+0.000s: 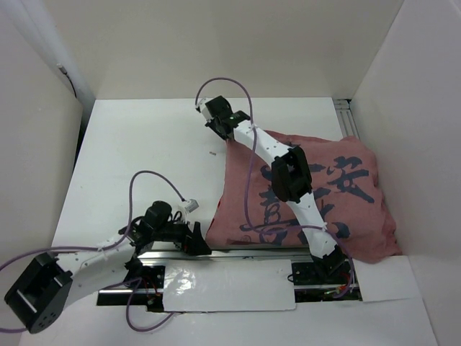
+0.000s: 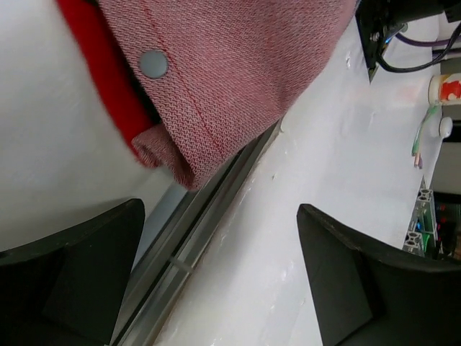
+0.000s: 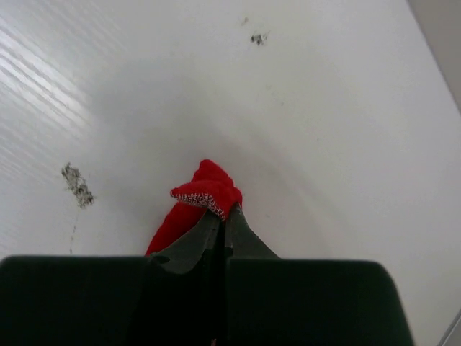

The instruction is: Put the pillow into the pillowcase

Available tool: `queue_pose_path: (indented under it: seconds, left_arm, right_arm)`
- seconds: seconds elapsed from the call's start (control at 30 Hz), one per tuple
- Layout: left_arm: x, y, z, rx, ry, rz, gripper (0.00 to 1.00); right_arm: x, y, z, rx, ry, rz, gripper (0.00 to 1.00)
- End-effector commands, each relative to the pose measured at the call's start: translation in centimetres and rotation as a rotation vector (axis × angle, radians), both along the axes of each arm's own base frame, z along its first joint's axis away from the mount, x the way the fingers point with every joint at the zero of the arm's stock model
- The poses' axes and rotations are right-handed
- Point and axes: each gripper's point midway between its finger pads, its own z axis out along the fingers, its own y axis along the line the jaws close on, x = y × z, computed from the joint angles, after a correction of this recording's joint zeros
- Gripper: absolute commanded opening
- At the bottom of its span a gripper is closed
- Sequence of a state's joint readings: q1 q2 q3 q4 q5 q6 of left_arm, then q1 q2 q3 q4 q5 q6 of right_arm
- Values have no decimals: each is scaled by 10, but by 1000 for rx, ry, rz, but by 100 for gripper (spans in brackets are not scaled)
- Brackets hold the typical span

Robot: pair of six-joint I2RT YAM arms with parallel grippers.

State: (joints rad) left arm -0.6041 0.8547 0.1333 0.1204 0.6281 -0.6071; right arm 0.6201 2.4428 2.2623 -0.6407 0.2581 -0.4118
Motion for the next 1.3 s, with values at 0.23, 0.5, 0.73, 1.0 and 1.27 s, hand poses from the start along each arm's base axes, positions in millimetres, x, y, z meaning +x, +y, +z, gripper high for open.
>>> queue_pose_path:
  seconds: [0.23,0.5,0.73,1.0,1.27]
  left_arm:
    - [58,-24,13,60,-168,104,100]
    - [80,-11,14,153,-207,213,99]
    - [92,7,25,241,-187,351,100]
    - [116,59,41,367,-130,675,100]
    - [147,70,40,297,-86,739,100]
  right_arm:
    - [17,70,193,542,-416,-62,0]
    - [62,104,190,843,-547,-67,0]
    - [103,108,187,1028,-673,-77,27]
    - [61,60,205,883,-474,-114,100]
    - [-40,-100,161,691,-209,-568,100]
